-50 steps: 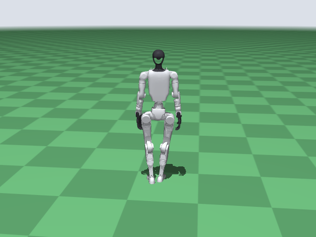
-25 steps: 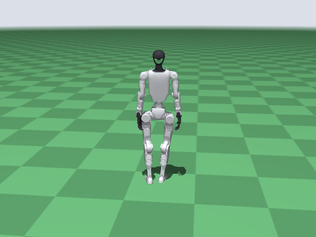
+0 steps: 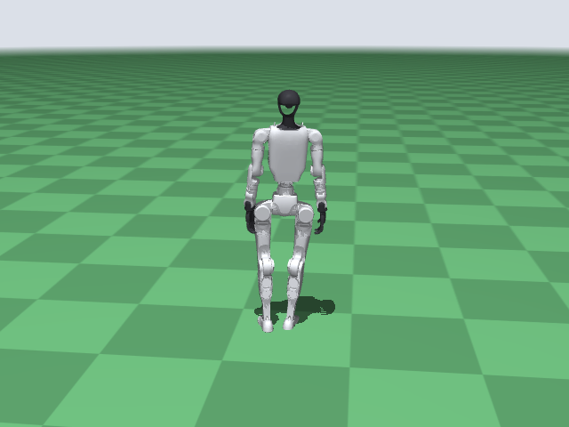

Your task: Walk run

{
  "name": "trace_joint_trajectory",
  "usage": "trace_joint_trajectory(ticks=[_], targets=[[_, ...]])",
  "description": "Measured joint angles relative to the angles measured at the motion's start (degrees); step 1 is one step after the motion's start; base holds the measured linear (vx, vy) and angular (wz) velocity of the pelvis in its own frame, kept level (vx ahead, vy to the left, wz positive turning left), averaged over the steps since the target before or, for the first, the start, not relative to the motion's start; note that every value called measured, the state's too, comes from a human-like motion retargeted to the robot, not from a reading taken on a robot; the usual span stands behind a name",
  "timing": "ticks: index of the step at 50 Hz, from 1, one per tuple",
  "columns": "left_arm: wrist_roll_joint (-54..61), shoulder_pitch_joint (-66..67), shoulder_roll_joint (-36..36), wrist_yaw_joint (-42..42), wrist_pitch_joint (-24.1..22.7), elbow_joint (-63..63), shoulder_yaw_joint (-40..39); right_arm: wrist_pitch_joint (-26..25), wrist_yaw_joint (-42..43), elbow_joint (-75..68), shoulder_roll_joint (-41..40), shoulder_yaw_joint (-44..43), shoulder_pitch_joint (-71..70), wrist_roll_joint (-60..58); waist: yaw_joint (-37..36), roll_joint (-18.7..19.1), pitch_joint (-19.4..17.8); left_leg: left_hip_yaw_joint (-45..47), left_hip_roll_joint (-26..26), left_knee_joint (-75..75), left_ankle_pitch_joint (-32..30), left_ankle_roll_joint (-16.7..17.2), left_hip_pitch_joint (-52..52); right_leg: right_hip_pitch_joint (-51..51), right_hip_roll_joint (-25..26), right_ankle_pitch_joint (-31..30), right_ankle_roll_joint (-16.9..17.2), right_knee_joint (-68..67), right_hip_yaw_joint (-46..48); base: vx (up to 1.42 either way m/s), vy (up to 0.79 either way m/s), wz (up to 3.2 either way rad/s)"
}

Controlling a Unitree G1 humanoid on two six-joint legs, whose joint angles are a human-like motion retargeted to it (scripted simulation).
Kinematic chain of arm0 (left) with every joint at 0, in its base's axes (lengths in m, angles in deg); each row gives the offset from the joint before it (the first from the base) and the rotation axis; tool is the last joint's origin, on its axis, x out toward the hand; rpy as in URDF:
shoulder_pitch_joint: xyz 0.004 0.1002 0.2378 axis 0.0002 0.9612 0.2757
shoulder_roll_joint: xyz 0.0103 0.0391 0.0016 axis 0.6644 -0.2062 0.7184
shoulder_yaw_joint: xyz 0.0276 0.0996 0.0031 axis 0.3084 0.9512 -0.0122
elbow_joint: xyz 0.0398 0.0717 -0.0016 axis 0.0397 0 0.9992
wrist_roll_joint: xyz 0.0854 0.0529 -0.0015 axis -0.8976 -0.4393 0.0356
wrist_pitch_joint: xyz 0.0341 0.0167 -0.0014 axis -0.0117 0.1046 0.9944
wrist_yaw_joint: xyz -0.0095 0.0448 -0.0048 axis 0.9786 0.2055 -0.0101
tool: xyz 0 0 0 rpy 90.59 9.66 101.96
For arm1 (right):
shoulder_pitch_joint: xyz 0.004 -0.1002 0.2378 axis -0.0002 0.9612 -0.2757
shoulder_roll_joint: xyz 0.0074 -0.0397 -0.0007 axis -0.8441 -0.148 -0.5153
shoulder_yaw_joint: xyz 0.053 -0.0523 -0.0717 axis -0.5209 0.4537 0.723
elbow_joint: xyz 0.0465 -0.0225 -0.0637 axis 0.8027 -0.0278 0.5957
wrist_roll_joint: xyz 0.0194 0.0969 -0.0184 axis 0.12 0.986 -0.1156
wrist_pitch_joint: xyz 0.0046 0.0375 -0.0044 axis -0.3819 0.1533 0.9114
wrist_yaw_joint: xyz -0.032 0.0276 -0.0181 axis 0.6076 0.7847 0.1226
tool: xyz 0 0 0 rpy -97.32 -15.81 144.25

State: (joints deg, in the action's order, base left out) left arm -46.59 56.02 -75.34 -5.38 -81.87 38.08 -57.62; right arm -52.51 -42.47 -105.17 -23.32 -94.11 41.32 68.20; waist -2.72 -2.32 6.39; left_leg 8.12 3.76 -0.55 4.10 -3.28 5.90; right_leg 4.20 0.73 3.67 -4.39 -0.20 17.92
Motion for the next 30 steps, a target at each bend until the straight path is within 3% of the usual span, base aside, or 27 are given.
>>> trace_joint_trajectory(ticks=[6, 30], targets=[[0.6, 0.3, -0.6, 5.4, -1.8, 0.4, -0.6, 0.4, -0.1, 0.0, 0.0, -0.4, 0.2, 0.1, -0.1, 0.1, -0.2, -0.2, 0.0, -0.1, 0.0, 0.0, -0.2, 0.0, -0.1, 0.0, 0.0, 0.0, 0.2, 0.0, 0.0, 0.0], [0.7, -0.6, -1.0, 7.7, -3.9, 0.0, 0.5, 0.8, -0.5, -0.2, -0.3, -0.3, -0.1, -0.2, -0.8, 0.1, -0.6, -0.4, 0.1, -0.2, 0.0, 0.0, -1.1, -0.7, -1.1, -0.1, 0.6, -0.2, 0.8, 0.0, 0.0, 0.0]])
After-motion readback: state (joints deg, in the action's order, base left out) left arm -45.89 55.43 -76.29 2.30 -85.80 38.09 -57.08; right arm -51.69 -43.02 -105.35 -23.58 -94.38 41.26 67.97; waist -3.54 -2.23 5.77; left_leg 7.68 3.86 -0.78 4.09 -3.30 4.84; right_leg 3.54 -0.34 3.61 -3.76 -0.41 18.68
